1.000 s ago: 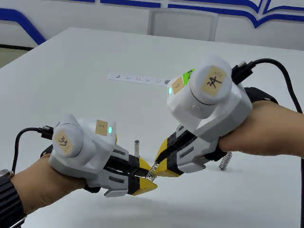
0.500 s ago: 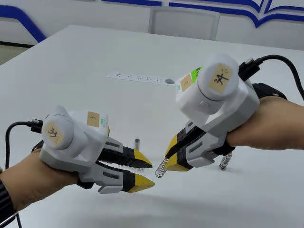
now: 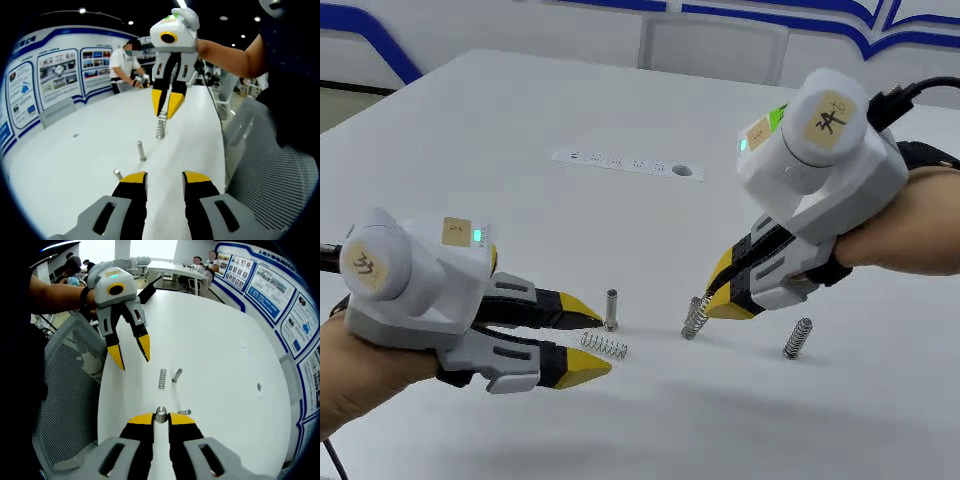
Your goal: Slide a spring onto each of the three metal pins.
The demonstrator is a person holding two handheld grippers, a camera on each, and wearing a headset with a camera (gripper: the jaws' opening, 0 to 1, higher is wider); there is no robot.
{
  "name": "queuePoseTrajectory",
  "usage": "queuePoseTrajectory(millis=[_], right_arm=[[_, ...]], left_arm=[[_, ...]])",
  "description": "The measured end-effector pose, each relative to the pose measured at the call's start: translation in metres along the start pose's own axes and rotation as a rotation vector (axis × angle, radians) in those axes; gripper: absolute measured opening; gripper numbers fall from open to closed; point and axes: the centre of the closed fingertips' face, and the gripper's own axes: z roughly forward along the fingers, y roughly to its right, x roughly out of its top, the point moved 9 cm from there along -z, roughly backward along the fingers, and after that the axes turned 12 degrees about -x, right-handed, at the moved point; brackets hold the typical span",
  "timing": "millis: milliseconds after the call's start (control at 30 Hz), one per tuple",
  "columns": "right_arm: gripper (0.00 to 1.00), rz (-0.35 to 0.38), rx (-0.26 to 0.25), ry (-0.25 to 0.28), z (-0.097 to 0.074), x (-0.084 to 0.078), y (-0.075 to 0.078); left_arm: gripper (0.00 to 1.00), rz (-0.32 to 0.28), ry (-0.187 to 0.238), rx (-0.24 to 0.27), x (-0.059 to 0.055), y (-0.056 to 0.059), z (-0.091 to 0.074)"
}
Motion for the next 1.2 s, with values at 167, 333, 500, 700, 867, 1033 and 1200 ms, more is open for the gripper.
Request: queuePoseTrajectory(millis=[167,333,500,700,867,1033,1200], right_arm=[[0.11,-0.001,-0.013,-0.016,0.001,-0.002,0.006],[0.12,0.002,-0.024,-0.031,0.001,-0.003,0.014],[0.12,0.000,-0.030,-0.042,0.002,-0.003,0.019],[0.12,0.001,-0.036,-0.057,0.006,-0.003,0.027],[0.12,0.006,-0.033,-0.070,0.014,-0.003,0.033],[0.12,-0.003,-0.031,-0.087,0.022,-0.001,0.036],[0.12,0.001,-0.021,-0.110,0.030,-0.004,0.039]], left_arm=[[0.33,-0.025,0.017,0.032,-0.003,0.001,-0.006],[0.38,-0.073,0.042,0.066,-0.009,0.003,-0.013],[0.42,-0.109,0.056,0.086,-0.014,0.006,-0.017],[0.46,-0.123,0.068,0.105,-0.015,0.011,-0.022],[0.50,-0.136,0.075,0.110,-0.014,0.013,-0.021],[0.51,-0.139,0.081,0.110,-0.014,0.014,-0.018],[0.52,-0.139,0.082,0.107,-0.014,0.016,-0.015]])
